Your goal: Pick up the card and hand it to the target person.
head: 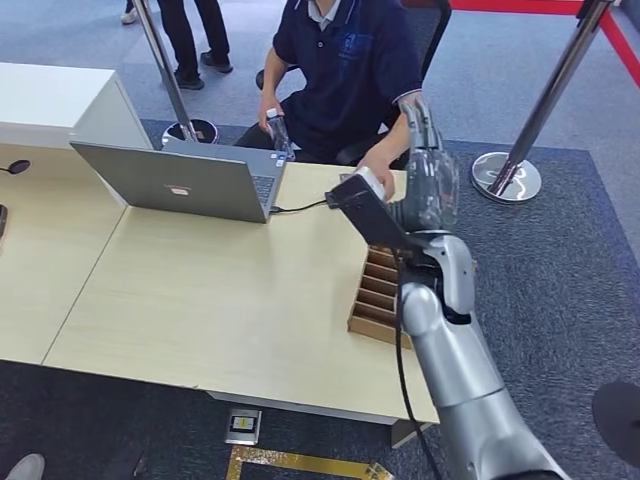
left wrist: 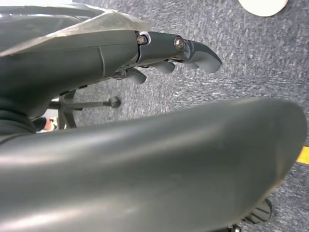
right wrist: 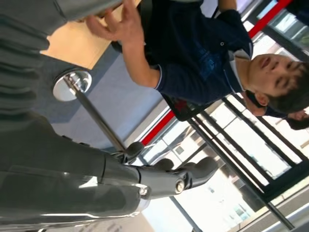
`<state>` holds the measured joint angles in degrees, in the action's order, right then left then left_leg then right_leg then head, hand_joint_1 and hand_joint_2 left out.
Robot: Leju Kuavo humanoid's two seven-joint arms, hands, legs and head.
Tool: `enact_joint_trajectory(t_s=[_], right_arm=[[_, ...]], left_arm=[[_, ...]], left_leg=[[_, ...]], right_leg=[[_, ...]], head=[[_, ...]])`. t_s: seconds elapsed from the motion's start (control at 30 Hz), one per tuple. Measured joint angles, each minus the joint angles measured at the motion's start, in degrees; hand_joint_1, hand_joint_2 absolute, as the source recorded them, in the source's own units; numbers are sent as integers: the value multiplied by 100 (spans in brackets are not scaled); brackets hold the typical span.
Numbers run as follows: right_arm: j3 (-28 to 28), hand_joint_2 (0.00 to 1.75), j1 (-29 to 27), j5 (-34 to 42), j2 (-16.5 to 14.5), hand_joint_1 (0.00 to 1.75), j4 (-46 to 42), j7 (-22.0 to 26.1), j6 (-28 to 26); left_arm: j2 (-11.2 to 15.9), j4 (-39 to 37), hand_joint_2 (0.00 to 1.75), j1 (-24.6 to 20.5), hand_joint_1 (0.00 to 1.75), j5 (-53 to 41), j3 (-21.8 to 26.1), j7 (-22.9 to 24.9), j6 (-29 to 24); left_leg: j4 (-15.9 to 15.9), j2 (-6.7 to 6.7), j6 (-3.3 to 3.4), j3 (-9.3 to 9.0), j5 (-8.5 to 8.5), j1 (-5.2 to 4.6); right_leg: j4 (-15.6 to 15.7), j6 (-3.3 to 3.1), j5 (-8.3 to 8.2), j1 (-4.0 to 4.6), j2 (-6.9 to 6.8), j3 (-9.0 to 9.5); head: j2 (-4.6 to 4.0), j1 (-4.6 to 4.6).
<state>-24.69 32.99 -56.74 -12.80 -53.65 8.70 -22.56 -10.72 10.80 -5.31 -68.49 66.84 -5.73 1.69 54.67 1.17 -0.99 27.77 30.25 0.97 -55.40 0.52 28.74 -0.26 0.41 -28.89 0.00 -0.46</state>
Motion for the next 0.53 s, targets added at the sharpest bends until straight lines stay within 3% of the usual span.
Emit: enact_joint_trajectory(t_s=[0.13,0.23,0.4,0.53], right_arm=[[229,0,-1454,647,513,0,-1784,394,139],[591,0,-2507,1047,709,0,-2893,683,177],[1518,0,-4001,1665,714,0,-4258,865,383],[2515,0,-4633,2092,480,0,-4630,1078,1005]], left_arm=[[0,0,0,49,0,68,77,0,-44],[0,0,0,57,0,81,116,1,-64],[-2,0,0,60,0,95,176,33,-80],[-3,0,0,67,0,83,185,35,-84]], left_leg=[[0,2,7,3,10,0],[0,2,9,2,16,-1],[-2,2,9,1,18,-1],[-3,-2,6,-5,20,0]], right_leg=[[7,5,4,-1,0,1],[9,10,10,-1,0,2],[9,10,15,-1,0,3],[8,7,15,-1,0,8]], head=[[0,2],[0,1],[0,1],[0,1]])
